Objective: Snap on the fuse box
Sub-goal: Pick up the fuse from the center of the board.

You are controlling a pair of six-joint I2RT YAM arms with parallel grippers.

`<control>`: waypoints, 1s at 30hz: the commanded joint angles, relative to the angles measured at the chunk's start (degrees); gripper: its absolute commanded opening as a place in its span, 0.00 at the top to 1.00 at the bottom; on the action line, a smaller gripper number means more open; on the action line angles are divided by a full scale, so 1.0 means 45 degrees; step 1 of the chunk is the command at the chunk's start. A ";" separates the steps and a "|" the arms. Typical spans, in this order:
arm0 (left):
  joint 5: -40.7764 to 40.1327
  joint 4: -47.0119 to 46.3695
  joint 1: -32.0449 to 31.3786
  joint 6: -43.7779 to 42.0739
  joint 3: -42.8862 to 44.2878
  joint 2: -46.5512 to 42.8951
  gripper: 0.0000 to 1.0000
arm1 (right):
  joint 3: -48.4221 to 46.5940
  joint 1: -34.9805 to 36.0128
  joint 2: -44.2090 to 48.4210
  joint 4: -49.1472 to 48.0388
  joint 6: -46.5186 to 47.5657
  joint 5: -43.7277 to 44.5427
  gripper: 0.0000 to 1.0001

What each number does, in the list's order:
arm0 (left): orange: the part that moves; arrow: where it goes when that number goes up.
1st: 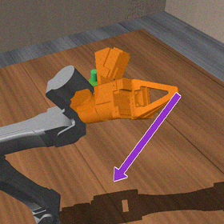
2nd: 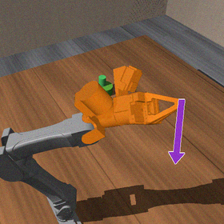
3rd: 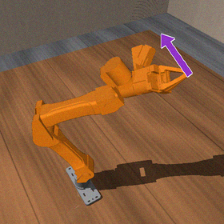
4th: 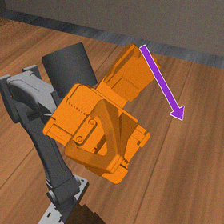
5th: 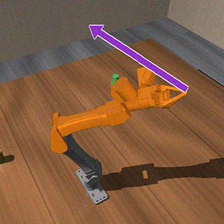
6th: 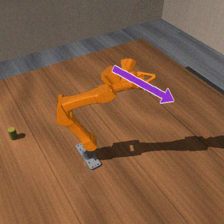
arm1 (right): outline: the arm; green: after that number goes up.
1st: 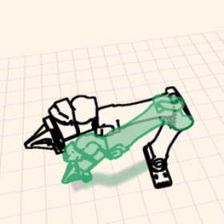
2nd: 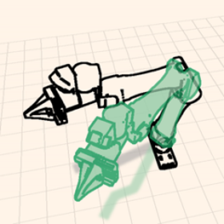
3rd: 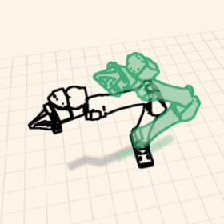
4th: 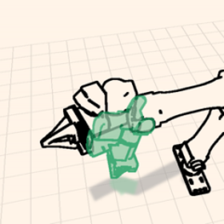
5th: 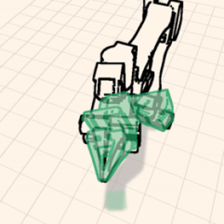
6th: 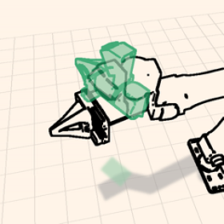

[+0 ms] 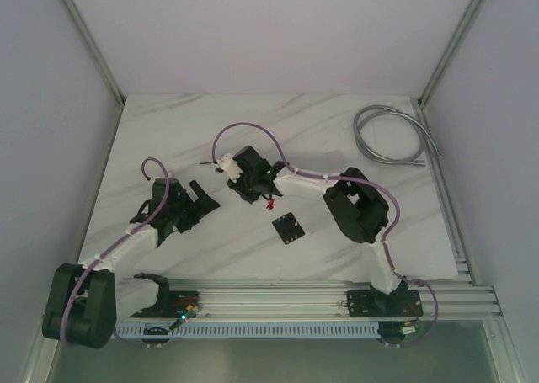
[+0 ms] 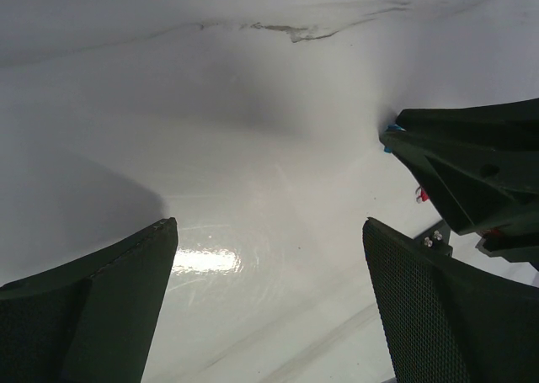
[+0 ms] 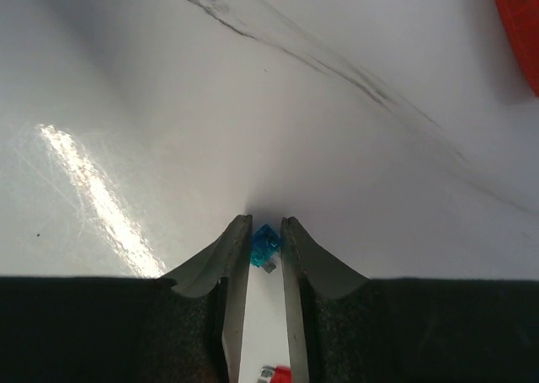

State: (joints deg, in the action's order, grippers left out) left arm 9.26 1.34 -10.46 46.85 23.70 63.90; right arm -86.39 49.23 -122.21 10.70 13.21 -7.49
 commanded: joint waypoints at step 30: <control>0.0596 0.0153 0.0096 0.0332 -0.0412 -0.0715 0.00 | 0.3137 0.0624 0.2768 0.2383 -0.6454 0.2459 0.60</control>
State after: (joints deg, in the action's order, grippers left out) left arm 10.76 1.37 -10.46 47.94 22.74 61.69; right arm -71.61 50.92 -109.89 16.88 -15.03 2.39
